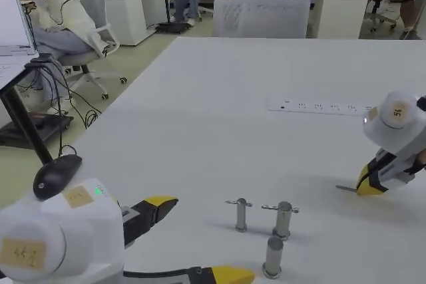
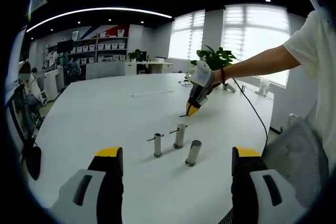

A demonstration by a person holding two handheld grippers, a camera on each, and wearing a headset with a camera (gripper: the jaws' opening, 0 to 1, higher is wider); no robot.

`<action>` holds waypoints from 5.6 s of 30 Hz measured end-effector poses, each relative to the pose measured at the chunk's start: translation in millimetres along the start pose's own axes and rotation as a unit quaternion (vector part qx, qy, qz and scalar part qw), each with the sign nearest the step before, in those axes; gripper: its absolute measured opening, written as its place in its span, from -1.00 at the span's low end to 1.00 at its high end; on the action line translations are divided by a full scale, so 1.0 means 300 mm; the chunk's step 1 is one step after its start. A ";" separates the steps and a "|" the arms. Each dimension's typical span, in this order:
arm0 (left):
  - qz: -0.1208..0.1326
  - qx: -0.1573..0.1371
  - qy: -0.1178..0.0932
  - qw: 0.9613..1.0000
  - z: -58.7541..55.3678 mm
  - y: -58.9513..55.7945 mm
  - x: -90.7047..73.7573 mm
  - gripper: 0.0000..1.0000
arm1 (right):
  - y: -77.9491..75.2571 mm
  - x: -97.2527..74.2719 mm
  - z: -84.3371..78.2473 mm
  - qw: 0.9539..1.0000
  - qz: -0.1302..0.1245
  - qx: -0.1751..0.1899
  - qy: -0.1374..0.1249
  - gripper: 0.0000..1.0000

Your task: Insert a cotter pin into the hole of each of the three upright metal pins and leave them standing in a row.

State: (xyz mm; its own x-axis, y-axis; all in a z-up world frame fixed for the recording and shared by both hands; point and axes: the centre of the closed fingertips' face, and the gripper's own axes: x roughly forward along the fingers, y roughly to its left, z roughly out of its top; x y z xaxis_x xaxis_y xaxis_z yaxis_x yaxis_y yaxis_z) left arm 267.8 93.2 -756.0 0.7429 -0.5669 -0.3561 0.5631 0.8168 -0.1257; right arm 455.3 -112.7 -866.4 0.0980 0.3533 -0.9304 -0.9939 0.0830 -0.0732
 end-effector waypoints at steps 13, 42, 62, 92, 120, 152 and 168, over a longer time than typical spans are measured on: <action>0.000 0.000 -0.004 1.000 0.014 0.005 -0.008 0.68 | -0.010 -0.035 0.012 1.000 -0.028 -0.001 -0.004 -0.95; -0.058 -0.068 -0.023 0.996 0.079 -0.018 0.037 0.07 | 0.151 -0.259 0.192 0.984 -0.127 -0.097 -0.082 -0.95; -0.135 -0.103 -0.005 0.986 0.107 -0.161 0.117 -0.29 | 0.396 -0.338 0.317 0.969 -0.145 -0.152 -0.129 -0.95; -0.188 -0.232 0.029 0.954 0.072 -0.243 0.196 -0.74 | 0.583 -0.279 0.381 0.963 -0.124 -0.195 -0.140 -0.95; -0.186 -0.224 0.050 0.955 0.037 -0.256 0.210 -1.00 | 0.610 -0.257 0.388 0.964 -0.122 -0.191 -0.139 -0.94; -0.198 -0.043 0.031 0.979 0.058 -0.238 0.156 -1.00 | 0.615 -0.328 0.418 0.965 -0.016 0.043 -0.257 -0.53; -0.232 0.081 0.042 0.968 0.037 -0.280 0.124 -1.00 | 0.671 -0.315 0.401 0.964 0.040 0.067 -0.253 -0.43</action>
State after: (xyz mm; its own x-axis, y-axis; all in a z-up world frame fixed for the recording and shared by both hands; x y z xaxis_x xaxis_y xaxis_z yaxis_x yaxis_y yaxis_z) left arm 252.2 2.4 -748.4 0.3683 -0.8528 -0.3703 0.8839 0.4447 -0.1450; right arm 252.1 -17.2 -750.0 0.0669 0.7697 -0.6349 -0.9871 0.1438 0.0704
